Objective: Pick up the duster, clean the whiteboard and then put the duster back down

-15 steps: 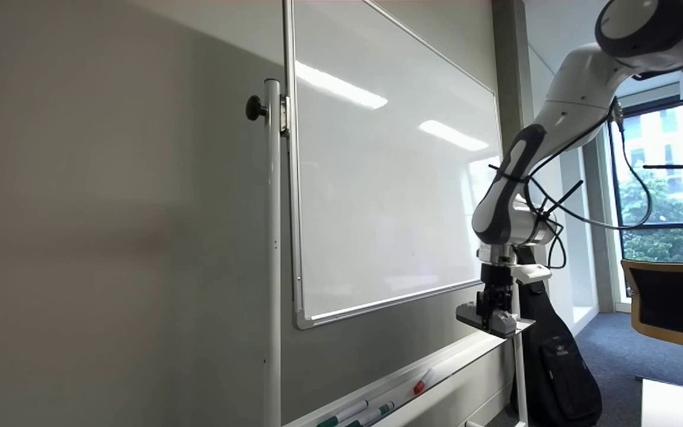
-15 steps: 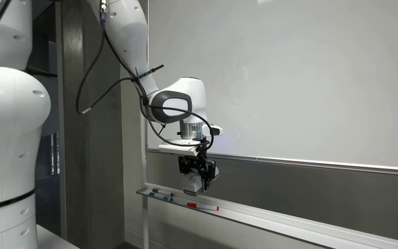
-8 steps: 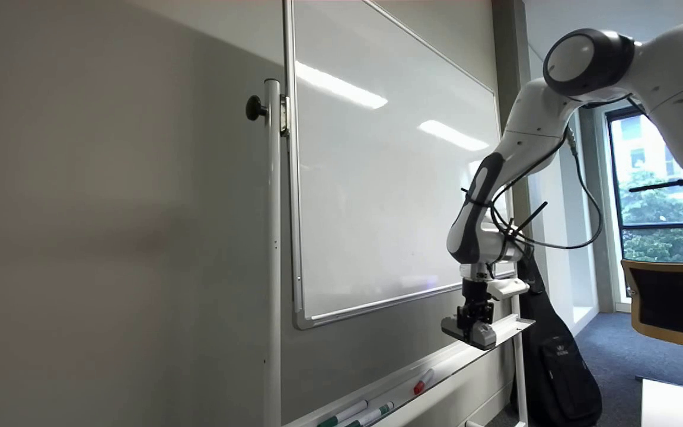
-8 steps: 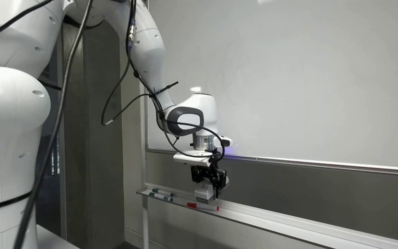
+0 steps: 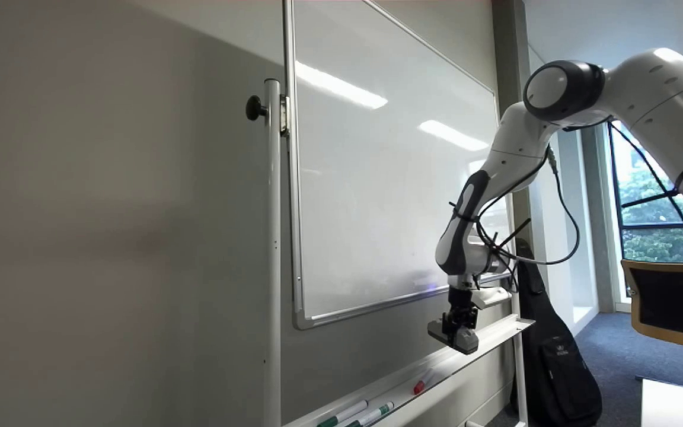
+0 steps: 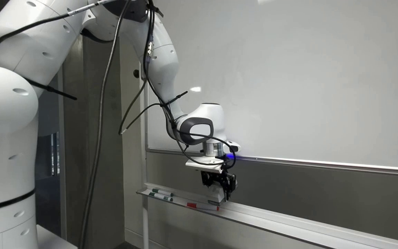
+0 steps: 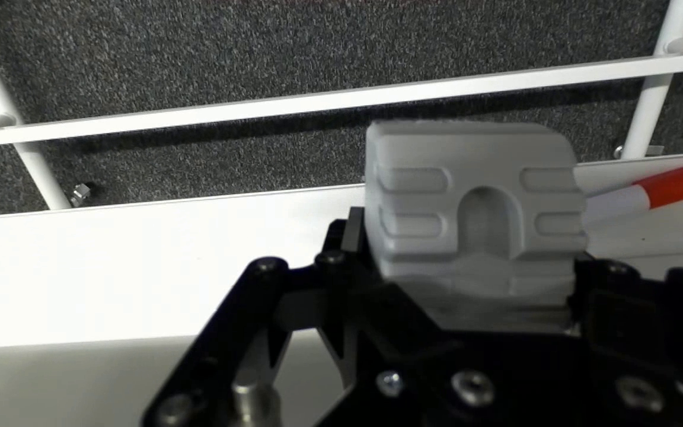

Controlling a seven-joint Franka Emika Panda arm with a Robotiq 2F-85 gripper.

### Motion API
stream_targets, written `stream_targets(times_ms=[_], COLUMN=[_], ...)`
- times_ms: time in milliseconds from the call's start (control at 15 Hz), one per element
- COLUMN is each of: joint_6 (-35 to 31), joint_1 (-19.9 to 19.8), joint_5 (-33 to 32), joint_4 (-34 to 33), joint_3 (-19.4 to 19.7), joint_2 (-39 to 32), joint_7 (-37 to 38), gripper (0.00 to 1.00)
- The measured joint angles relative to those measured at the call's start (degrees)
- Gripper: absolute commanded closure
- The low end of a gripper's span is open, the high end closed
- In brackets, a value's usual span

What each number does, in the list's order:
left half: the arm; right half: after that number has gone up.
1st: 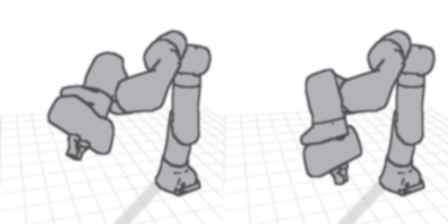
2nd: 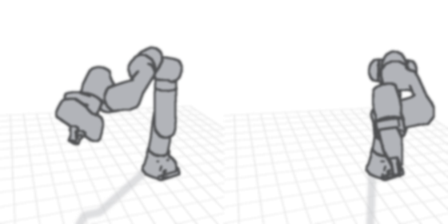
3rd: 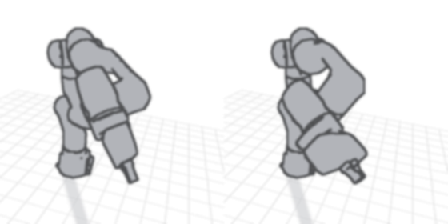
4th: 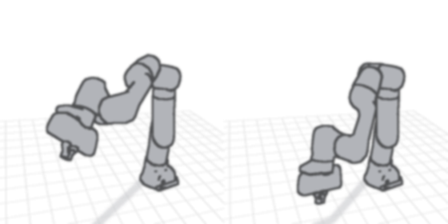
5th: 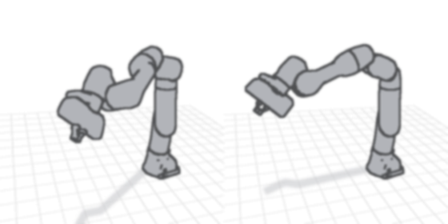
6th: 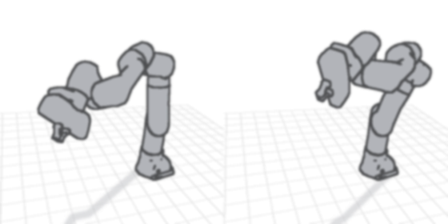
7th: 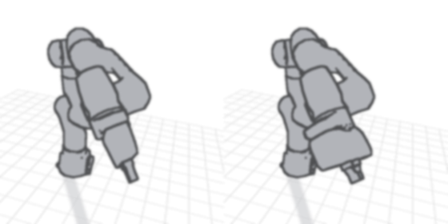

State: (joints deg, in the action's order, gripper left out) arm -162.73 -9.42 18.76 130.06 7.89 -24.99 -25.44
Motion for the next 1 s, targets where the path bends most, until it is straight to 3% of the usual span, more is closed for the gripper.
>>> stream_targets(times_ms=[400, 1000], joint_6=[-0.72, -0.74], joint_1=[-7.43, -9.51], joint_5=[-2.88, -5.36], joint_4=[-3.96, -5.97], joint_3=[-6.16, -8.38], joint_2=[-3.61, -7.44], joint_7=[0.00, 0.00], gripper=[0.62, 0.62])
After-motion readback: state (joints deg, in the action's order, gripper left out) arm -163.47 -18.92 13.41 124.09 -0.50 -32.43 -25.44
